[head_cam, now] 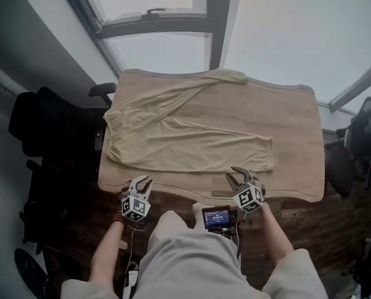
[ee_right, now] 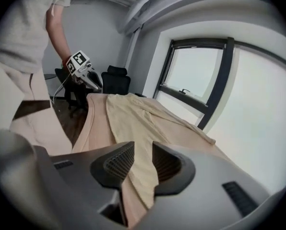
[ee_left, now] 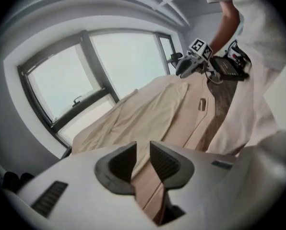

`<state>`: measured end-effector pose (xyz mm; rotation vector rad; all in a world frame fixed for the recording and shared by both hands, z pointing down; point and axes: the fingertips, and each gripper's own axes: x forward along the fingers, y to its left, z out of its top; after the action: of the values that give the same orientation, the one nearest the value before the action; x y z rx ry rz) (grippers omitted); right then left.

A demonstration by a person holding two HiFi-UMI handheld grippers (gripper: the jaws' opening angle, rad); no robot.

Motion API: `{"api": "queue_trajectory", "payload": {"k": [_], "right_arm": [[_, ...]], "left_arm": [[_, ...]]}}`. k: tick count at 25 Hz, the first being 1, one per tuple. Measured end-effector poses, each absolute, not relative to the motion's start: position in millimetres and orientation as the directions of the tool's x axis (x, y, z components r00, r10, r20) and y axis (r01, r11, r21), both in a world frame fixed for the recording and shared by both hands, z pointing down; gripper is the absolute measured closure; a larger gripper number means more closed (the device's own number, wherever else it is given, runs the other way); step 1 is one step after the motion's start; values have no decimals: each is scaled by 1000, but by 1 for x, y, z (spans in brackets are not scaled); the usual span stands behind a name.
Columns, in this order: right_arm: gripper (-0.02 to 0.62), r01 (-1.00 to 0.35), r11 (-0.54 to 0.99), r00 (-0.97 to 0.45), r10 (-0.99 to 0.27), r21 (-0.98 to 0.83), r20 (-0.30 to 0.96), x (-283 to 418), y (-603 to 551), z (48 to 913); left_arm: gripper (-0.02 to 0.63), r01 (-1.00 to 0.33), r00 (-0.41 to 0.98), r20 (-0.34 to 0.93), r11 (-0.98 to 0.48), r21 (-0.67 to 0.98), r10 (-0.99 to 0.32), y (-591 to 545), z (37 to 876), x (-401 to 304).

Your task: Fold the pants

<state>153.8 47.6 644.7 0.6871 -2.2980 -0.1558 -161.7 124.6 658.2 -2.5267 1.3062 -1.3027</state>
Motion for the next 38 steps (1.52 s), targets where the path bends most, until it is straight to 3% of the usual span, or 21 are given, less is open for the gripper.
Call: {"api": "queue_trajectory", "payload": {"k": [4,10,17,25,29,33,35,36,38], "right_arm": [[469,-318,905,-562,-420,282,713,177,35,687],[468,-240,943,-425,-314,228,849,212,25,754],[463,-208,963,-313,-231,171,921,252,28,784],[466,-114,983,-293,-169,141,941,260,31,788],[416,-162,983,-301,-129,83,945,263,24,792],[469,-214,976,-334,-39,-36,942,261,25,792],[496,-227,973,-337,-35,-46,941,263,27,791],[542,-229,973,-337,-43,-37,941,263,26,790],[580,-228,974,-334,-65,-14,940,264,27,790]], "left_arm": [[476,-637,232,785,-699,-323,-574,121,705,-191],[457,-625,57,878,-702,-340,-476,102,754,-251],[459,-603,90,918,-754,-258,-386,75,790,-251],[460,-567,152,933,-802,-188,-325,74,798,-243],[462,-598,138,934,-780,-186,-328,71,800,-245],[493,-617,144,940,-771,-159,-309,71,801,-241],[548,-594,140,945,-789,-158,-295,76,803,-235],[572,-582,130,947,-796,-168,-295,77,803,-234],[592,-578,108,947,-794,-187,-302,79,803,-233]]}}
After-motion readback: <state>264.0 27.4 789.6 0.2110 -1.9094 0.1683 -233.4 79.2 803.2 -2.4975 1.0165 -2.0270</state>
